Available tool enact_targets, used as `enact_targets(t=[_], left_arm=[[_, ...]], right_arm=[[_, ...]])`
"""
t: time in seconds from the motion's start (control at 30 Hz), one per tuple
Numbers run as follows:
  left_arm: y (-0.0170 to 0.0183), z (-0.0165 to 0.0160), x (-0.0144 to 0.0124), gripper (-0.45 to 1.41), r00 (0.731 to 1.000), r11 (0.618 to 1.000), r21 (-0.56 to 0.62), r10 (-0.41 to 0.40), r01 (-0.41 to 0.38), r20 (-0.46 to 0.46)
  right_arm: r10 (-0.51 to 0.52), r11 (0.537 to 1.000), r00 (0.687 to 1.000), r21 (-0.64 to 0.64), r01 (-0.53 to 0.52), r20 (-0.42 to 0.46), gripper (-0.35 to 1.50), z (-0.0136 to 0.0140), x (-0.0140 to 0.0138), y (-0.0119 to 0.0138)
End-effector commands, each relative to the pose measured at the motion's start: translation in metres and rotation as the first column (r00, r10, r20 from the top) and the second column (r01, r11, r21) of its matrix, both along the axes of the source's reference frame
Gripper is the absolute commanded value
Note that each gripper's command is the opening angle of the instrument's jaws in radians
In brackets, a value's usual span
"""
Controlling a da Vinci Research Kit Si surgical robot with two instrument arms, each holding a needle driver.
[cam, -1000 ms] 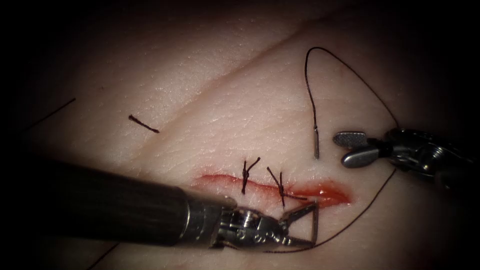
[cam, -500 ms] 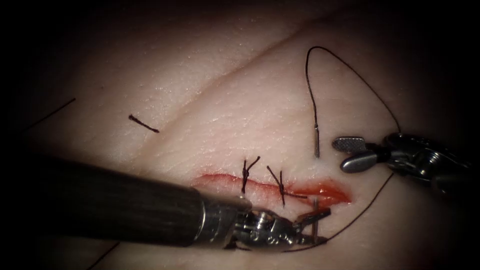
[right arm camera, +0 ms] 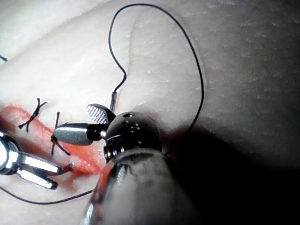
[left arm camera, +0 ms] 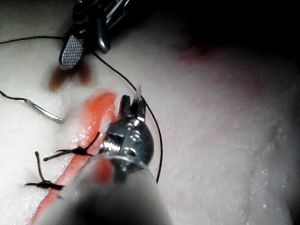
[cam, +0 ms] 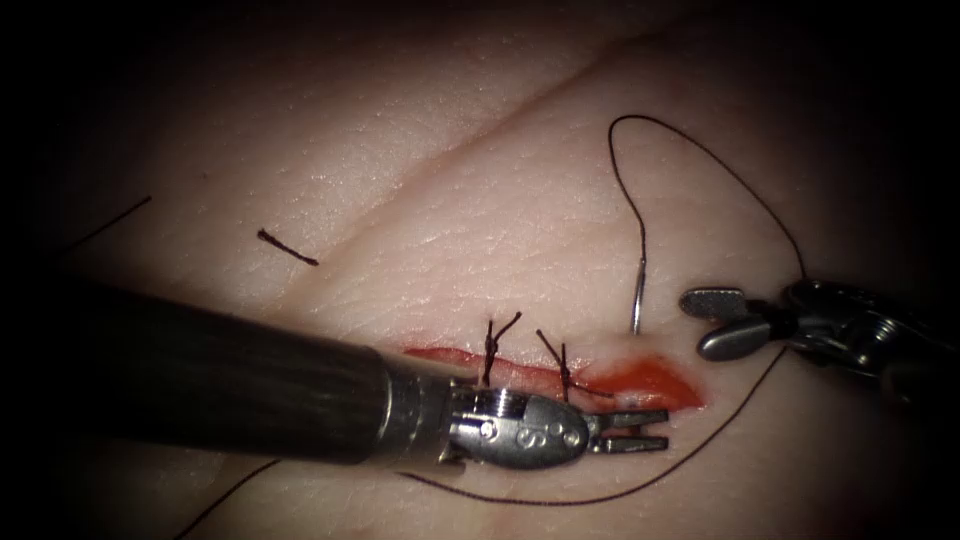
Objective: Wound Closure
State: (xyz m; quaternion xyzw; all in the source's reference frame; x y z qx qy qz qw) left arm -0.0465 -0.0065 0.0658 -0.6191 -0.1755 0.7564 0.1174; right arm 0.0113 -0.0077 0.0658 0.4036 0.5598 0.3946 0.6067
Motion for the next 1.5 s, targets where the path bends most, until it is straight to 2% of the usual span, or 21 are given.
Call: enact_targets(t=[0.03, 0.2, 0.47, 0.53, 0.57, 0.6, 0.63, 0.8, 0.83, 0.9, 0.93, 1.0, 1.03, 1.07, 1.1, 1.13, 1.17, 1.2, 1.23, 1.4, 1.5], left_arm=[[-0.0004, -0.0002, -0.0004, -0.45, 1.0, 0.998, 0.056, 0.005, -0.006, 0.017], [-0.0009, -0.003, -0.0005, -0.45, 0.998, 0.976, 0.217, 0.023, -0.034, 0.054], [-0.0018, -0.0078, -0.0012, -0.45, 0.994, 0.934, 0.35, 0.043, -0.077, 0.103], [-0.0019, -0.0089, -0.0011, -0.45, 0.992, 0.924, 0.373, 0.047, -0.086, 0.113], [-0.002, -0.0093, -0.001, -0.45, 0.992, 0.921, 0.379, 0.049, -0.091, 0.12], [-0.0023, -0.0105, -0.0007, -0.45, 0.989, 0.918, 0.385, 0.048, -0.099, 0.138], [-0.0024, -0.0111, -0.0005, -0.45, 0.988, 0.917, 0.385, 0.051, -0.105, 0.147], [-0.0045, -0.0156, 0.001, -0.45, 0.979, 0.915, 0.38, 0.064, -0.135, 0.195], [-0.0054, -0.0172, 0.0018, -0.45, 0.976, 0.931, 0.335, 0.075, -0.142, 0.205], [-0.0056, -0.0179, 0.002, -0.45, 0.978, 0.944, 0.302, 0.071, -0.13, 0.198], [-0.0062, -0.0194, 0.0025, -0.45, 0.982, 0.964, 0.246, 0.06, -0.104, 0.18], [-0.0066, -0.0204, 0.0029, -0.45, 0.987, 0.979, 0.188, 0.046, -0.075, 0.155], [-0.0071, -0.0213, 0.0035, -0.45, 0.991, 0.991, 0.123, 0.033, -0.049, 0.131], [-0.0071, -0.0213, 0.0035, -0.45, 0.991, 0.991, 0.123, 0.033, -0.049, 0.131], [-0.0075, -0.0221, 0.0041, -0.45, 0.993, 0.997, 0.071, 0.025, -0.033, 0.113], [-0.0076, -0.0225, 0.0043, -0.45, 0.994, 0.998, 0.055, 0.024, -0.03, 0.109], [-0.0076, -0.0225, 0.0043, -0.45, 0.994, 0.998, 0.055, 0.024, -0.03, 0.109], [-0.0079, -0.0234, 0.005, -0.45, 0.993, 1.0, 0.011, 0.018, -0.019, 0.114], [-0.008, -0.0243, 0.0055, -0.45, 0.993, 1.0, -0.02, 0.007, -0.005, 0.119], [-0.0084, -0.0263, 0.0068, -0.45, 0.992, 0.997, -0.073, -0.023, 0.032, 0.12], [-0.0086, -0.0265, 0.0073, -0.45, 0.994, 0.996, -0.083, -0.028, 0.037, 0.109]], right_arm=[[0.002, 1.0, 1.0, -0.003, -0.002, -0.003, 0.63, 0.0005, 0.0003, -0.0006], [0.0, 1.0, 1.0, 0.006, 0.001, -0.004, 0.61, 0.0004, 0.0002, -0.001], [-0.012, 0.999, 1.0, 0.033, 0.013, -0.014, 0.54, 0.0002, -0.0003, -0.0024], [-0.024, 0.999, 1.0, -0.033, 0.024, -0.011, 0.51, 0.0, -0.0007, -0.0026], [-0.024, 0.997, 1.0, -0.074, 0.023, -0.01, 0.32, -0.0001, -0.001, -0.0026], [-0.035, 0.988, 0.999, -0.15, 0.033, -0.01, -0.03, -0.0003, -0.0015, -0.0027], [-0.047, 0.984, 0.999, -0.173, 0.045, -0.005, -0.15, -0.0004, -0.002, -0.0028], [-0.092, 0.919, 0.995, -0.382, 0.098, 0.035, -0.18, -0.0016, -0.0028, -0.0036], [-0.099, 0.906, 0.994, -0.409, 0.108, 0.043, -0.15, -0.0021, -0.0027, -0.004], [-0.112, 0.897, 0.993, -0.425, 0.122, 0.048, -0.16, -0.0024, -0.0026, -0.0043], [-0.113, 0.867, 0.992, -0.482, 0.125, 0.053, -0.35, -0.0029, -0.0024, -0.0048], [-0.1, 0.841, 0.993, -0.528, 0.12, 0.067, -0.32, -0.0036, -0.002, -0.0053], [-0.072, 0.818, 0.993, -0.563, 0.114, 0.097, -0.01, -0.0043, -0.0014, -0.0061], [-0.072, 0.818, 0.993, -0.563, 0.114, 0.097, -0.01, -0.0043, -0.0014, -0.0061], [-0.058, 0.799, 0.988, -0.587, 0.131, 0.142, 0.47, -0.0049, -0.0006, -0.0068], [-0.054, 0.788, 0.986, -0.6, 0.14, 0.159, 0.62, -0.0051, -0.0001, -0.0072], [-0.054, 0.788, 0.986, -0.6, 0.14, 0.159, 0.62, -0.0051, -0.0001, -0.0072], [-0.048, 0.748, 0.975, -0.639, 0.18, 0.219, 0.93, -0.0055, 0.0012, -0.008], [-0.054, 0.697, 0.964, -0.682, 0.223, 0.26, 0.94, -0.0059, 0.0024, -0.0086], [-0.015, 0.584, 0.95, -0.769, 0.26, 0.311, 0.86, -0.0062, 0.0046, -0.0089], [0.003, 0.54, 0.944, -0.795, 0.277, 0.331, 0.61, -0.0059, 0.0059, -0.0086]])
